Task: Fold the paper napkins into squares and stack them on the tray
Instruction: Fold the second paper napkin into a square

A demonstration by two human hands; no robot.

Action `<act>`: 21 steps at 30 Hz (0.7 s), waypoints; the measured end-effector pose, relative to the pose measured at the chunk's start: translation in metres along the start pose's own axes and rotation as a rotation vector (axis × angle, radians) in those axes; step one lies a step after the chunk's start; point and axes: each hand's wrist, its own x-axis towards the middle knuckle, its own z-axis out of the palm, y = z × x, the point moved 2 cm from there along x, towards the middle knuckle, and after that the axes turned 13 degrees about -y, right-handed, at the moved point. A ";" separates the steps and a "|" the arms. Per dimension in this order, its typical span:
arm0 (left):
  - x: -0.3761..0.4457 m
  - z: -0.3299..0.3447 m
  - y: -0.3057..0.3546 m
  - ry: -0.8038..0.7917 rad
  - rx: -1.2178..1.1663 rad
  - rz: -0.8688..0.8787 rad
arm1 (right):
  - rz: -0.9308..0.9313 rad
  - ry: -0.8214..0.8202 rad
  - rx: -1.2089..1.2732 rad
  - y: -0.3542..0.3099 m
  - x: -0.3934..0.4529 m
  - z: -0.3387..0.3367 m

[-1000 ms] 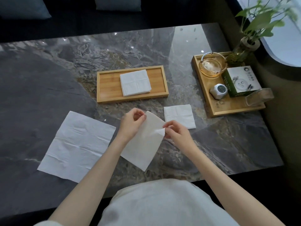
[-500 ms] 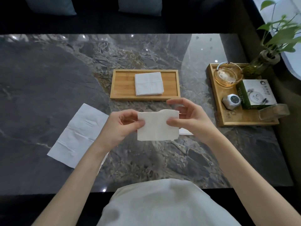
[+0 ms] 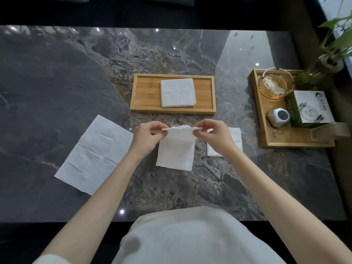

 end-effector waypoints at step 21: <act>-0.027 0.020 -0.052 -0.090 0.638 0.297 | -0.003 -0.074 -0.361 0.032 -0.029 0.050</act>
